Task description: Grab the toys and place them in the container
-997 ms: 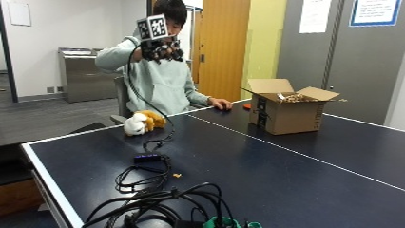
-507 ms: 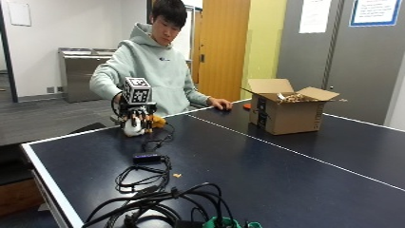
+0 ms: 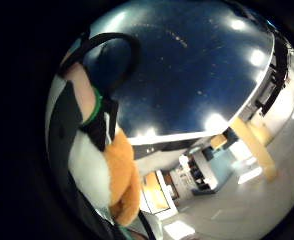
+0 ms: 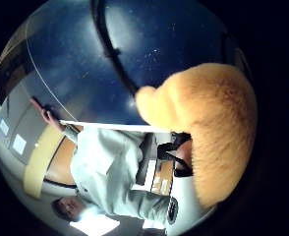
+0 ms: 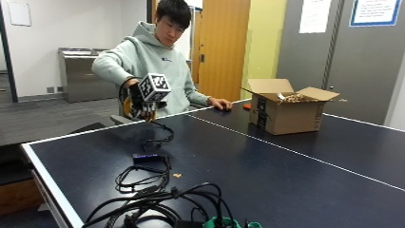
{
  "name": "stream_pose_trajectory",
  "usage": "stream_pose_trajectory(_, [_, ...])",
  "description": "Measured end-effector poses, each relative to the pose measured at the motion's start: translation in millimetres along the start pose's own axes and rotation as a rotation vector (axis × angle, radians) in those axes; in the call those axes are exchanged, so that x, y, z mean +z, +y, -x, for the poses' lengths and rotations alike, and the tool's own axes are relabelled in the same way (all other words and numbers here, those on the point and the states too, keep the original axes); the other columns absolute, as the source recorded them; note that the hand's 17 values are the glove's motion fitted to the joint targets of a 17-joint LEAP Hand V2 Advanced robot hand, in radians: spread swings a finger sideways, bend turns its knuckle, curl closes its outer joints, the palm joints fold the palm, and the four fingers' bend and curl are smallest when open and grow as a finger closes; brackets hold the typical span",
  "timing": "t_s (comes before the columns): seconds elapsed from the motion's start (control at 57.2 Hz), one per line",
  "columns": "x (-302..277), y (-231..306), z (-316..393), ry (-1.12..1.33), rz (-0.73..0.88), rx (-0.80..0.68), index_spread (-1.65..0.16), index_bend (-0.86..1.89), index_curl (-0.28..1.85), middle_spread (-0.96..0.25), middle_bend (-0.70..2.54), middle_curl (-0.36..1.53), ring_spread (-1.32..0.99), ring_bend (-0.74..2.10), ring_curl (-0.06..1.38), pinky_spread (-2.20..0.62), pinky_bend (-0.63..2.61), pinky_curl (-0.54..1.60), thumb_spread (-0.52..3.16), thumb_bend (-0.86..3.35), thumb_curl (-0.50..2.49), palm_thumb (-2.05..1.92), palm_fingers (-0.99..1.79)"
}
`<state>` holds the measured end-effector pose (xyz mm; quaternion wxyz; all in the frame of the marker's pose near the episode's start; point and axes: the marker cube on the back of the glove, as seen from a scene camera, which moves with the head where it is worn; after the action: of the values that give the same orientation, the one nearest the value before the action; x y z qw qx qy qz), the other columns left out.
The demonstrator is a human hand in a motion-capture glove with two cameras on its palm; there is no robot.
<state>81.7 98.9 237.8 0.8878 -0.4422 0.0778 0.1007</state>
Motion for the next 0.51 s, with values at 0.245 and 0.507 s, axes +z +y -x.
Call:
stream_pose_trajectory(0.245, [-159, 41, 20, 0.131, -0.162, -0.001, -0.25, 0.77, 0.87, -0.27, 0.91, 0.7, -0.39, 1.08, 0.5, -0.28, 1.05, 0.5, 1.0, 0.14, 0.61, 0.61, 0.67])
stream_pose_trajectory(0.507, [-281, 113, 166, 0.297, -0.531, -0.086, -0.25, 0.85, 1.02, -0.28, 1.03, 0.8, -0.4, 1.19, 0.59, -0.29, 1.17, 0.58, 0.95, 0.09, 0.68, 0.64, 0.53])
